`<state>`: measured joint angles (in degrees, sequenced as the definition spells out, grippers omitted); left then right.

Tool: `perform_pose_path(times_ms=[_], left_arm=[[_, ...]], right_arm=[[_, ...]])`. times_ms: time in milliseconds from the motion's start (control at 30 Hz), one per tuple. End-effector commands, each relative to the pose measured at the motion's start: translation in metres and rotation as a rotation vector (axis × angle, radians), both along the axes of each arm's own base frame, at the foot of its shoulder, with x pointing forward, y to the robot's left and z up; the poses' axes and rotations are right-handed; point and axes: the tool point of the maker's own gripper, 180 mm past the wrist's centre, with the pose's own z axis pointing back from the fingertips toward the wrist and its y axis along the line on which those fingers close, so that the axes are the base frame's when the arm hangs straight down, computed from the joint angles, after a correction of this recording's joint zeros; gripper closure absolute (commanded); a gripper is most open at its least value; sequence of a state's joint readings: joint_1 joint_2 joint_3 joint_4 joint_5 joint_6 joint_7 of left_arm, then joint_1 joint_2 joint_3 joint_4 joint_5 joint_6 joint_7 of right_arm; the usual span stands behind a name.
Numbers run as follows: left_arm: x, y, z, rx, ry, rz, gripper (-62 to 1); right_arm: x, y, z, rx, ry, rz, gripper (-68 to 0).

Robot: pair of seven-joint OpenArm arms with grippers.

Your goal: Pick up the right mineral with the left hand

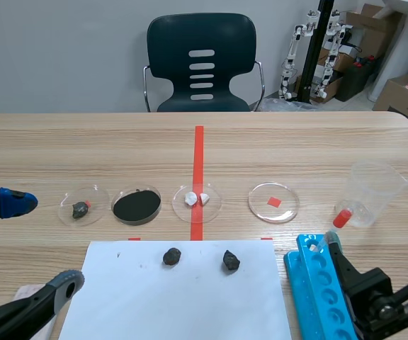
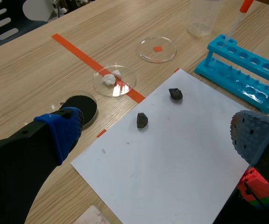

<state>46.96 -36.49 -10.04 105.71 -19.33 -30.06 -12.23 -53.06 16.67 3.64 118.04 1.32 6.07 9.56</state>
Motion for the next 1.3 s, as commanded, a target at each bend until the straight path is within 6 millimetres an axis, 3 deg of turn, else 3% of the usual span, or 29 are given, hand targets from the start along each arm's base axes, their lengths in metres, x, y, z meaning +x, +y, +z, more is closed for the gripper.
perform_pose_path(times_ms=[0, 400, 600, 1100, 1267], left_arm=[[0.002, -0.004, 0.009, -0.03, -0.022, 0.001, -62.3], [0.012, -0.013, -0.005, 0.034, 0.022, -0.018, -62.3], [0.03, -0.029, -0.019, 0.053, 0.118, 0.014, -62.3], [0.087, -0.071, -0.03, 0.053, 0.2, 0.117, -62.3], [0.108, -0.075, -0.048, 0.096, 0.24, 0.164, -62.3]], right_arm=[[0.003, 0.002, 0.01, 0.011, -0.033, 0.003, -67.9], [0.003, 0.002, 0.01, 0.011, -0.033, 0.003, -67.9], [0.003, 0.002, 0.01, 0.011, -0.033, 0.003, -67.9], [0.003, 0.002, 0.01, 0.011, -0.033, 0.004, -67.9], [0.003, 0.002, 0.01, 0.011, -0.033, 0.004, -67.9]])
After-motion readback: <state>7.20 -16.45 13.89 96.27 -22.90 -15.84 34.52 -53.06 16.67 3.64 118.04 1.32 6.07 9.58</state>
